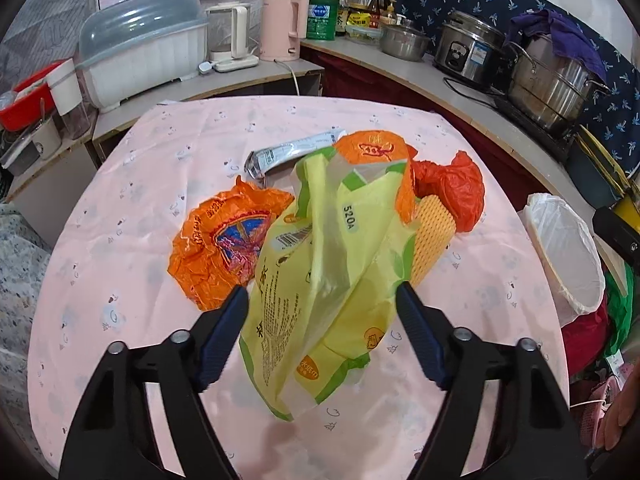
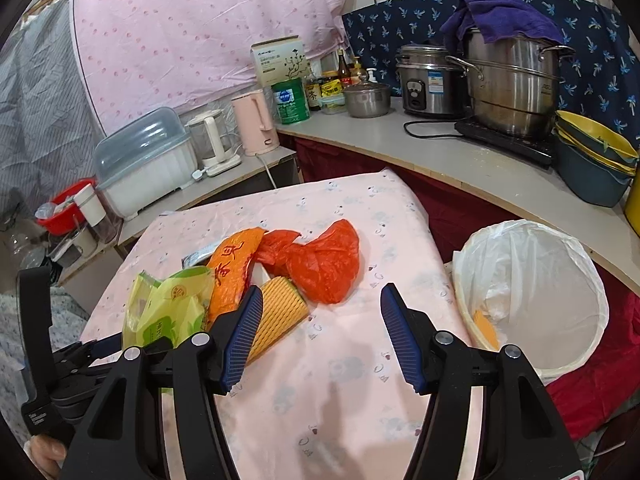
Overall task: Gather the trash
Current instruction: 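Move both open tools back over the remaining trash, then grasp the yellow-green snack bag with the left tool while the right tool grasps the orange printed bag, then lift the orange printed bag over the bin with the right tool while the left tool holds the snack bag, then open the left tool over the bin while the right tool opens to drop the orange bag, then move both open tools back over the remaining trash on the table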
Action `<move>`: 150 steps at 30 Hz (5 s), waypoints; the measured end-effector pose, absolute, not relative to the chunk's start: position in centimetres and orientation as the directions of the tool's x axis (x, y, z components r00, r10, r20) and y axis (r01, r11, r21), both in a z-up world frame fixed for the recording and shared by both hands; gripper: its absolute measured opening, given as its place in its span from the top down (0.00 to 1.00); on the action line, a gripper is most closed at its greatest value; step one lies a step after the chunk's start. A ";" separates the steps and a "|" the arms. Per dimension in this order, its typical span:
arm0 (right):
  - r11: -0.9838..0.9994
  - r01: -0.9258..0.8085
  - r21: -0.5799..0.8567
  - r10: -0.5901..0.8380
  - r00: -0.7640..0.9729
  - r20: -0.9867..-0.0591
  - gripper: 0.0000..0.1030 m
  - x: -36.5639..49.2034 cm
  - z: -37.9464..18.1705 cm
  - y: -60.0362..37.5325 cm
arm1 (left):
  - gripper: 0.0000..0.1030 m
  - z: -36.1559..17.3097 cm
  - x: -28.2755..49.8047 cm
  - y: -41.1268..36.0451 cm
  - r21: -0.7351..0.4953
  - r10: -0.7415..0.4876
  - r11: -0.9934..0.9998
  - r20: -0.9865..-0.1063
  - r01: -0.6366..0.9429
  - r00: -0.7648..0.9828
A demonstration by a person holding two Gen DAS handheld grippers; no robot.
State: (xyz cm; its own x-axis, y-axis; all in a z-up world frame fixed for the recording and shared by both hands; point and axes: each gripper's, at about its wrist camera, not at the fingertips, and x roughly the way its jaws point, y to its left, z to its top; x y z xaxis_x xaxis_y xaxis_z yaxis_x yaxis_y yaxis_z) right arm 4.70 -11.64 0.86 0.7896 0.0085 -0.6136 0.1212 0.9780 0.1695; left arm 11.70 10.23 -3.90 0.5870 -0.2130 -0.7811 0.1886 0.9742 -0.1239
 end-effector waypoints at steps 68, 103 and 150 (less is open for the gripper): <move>0.952 0.004 0.306 0.191 0.773 -0.605 0.82 13.2 0.1 -8.6 | 0.95 2.1 15.7 10.1 -0.132 -0.226 0.973 -0.700 0.188 0.678; 0.841 0.399 0.366 -0.135 0.809 -0.571 0.82 -1.9 -0.3 -32.0 | 0.95 3.5 8.1 -16.8 -0.082 -0.489 0.782 -0.695 0.618 0.527; 0.827 0.429 0.363 -0.141 0.784 -0.604 0.80 -0.6 -2.0 -33.8 | 0.54 0.3 12.0 -17.5 -0.150 -0.470 0.819 -0.729 0.554 0.497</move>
